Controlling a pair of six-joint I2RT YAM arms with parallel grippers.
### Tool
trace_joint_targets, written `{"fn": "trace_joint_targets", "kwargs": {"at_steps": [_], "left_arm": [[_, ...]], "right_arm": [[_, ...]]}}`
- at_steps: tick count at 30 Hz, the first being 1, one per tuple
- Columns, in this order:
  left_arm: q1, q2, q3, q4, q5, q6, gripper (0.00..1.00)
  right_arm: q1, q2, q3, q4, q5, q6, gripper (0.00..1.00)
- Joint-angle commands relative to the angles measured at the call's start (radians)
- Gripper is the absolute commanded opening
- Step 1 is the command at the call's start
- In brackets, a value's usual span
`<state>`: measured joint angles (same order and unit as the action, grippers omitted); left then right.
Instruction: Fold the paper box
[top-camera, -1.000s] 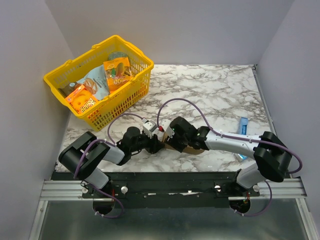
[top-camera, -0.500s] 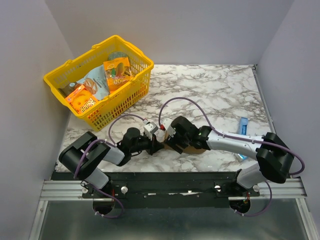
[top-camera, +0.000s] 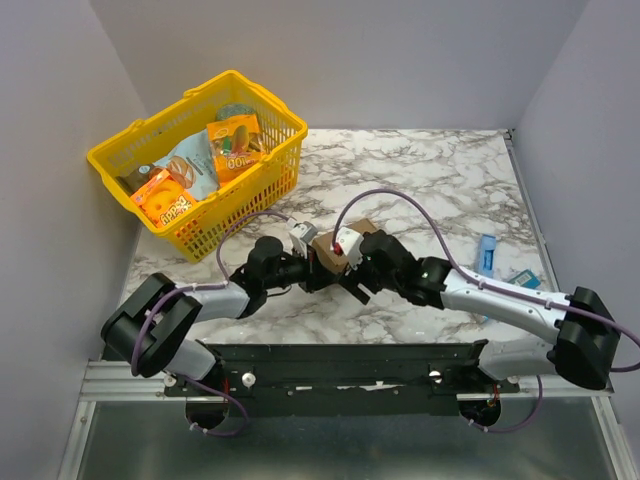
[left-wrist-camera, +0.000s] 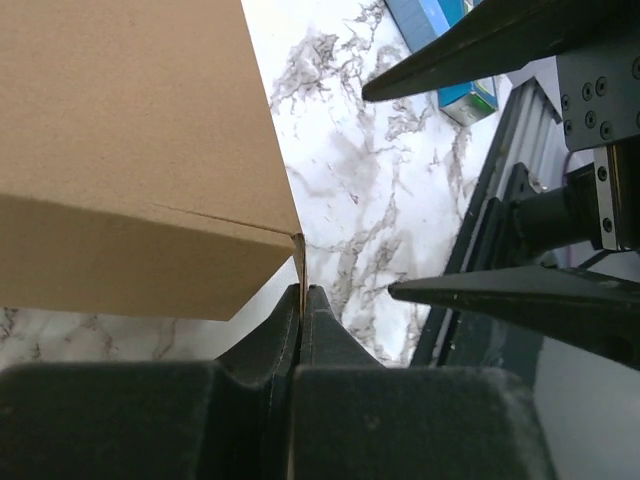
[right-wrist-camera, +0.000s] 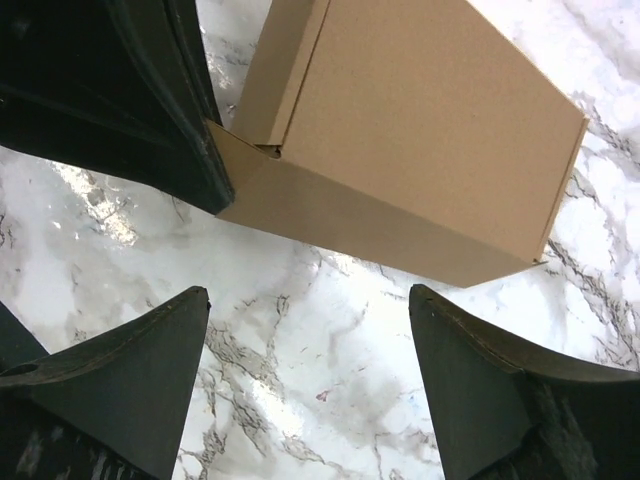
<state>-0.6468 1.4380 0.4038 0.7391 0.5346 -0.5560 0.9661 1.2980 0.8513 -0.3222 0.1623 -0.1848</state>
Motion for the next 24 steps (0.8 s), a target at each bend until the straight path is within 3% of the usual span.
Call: {"fn": "trace_joint_targets", "kwargs": {"at_steps": [1, 7, 9, 12, 24], "left_arm": [[0.038, -0.056, 0.012, -0.069, 0.082, -0.149, 0.0], [0.081, -0.09, 0.015, -0.087, 0.12, -0.287, 0.0], [0.098, -0.09, 0.003, -0.049, 0.145, -0.332, 0.0], [0.114, -0.088, -0.019, 0.014, 0.174, -0.404, 0.0], [0.131, -0.077, -0.069, 0.143, 0.191, -0.532, 0.0]], "right_arm": [[0.01, -0.068, -0.046, 0.092, 0.068, -0.018, 0.89], [0.037, -0.135, -0.155, 0.25, 0.037, -0.166, 0.89], [0.052, -0.135, -0.176, 0.284, 0.042, -0.206, 0.96], [0.079, -0.137, -0.208, 0.388, 0.095, -0.26, 0.96], [0.109, 0.038, -0.284, 0.79, 0.155, -0.47, 0.96]]}}
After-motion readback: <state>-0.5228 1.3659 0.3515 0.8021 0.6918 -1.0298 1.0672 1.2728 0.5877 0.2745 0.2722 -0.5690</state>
